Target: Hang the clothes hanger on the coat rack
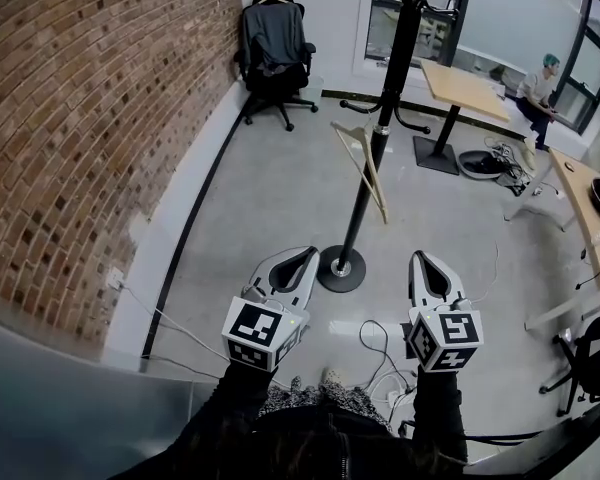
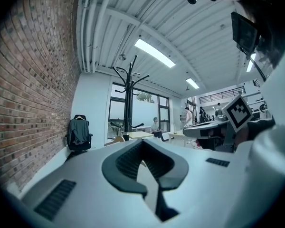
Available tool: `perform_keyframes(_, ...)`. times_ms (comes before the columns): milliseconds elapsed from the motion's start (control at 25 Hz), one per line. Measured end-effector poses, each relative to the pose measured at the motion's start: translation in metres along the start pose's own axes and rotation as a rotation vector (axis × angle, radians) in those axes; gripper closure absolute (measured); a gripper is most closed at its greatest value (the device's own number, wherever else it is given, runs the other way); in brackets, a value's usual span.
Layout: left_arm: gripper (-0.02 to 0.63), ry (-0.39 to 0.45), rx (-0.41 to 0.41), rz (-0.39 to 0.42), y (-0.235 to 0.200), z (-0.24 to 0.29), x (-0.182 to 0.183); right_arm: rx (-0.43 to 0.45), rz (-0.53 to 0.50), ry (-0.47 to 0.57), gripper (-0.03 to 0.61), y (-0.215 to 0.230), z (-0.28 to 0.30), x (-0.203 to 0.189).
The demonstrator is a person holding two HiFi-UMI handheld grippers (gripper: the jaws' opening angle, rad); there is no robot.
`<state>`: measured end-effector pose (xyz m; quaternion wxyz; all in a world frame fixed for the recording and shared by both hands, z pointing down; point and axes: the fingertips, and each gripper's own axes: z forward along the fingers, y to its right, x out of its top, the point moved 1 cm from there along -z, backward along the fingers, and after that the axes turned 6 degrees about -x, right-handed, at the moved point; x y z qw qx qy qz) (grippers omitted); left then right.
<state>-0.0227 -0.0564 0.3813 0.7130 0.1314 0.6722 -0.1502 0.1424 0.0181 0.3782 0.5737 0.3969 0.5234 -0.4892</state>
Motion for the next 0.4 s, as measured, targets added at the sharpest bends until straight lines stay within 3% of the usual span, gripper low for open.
perform_keyframes(400,0.606,-0.011,0.011,-0.012,0.0000,0.0043,-0.0020,0.013,-0.018,-0.003,0.569,0.0046,0.0018,0.0010)
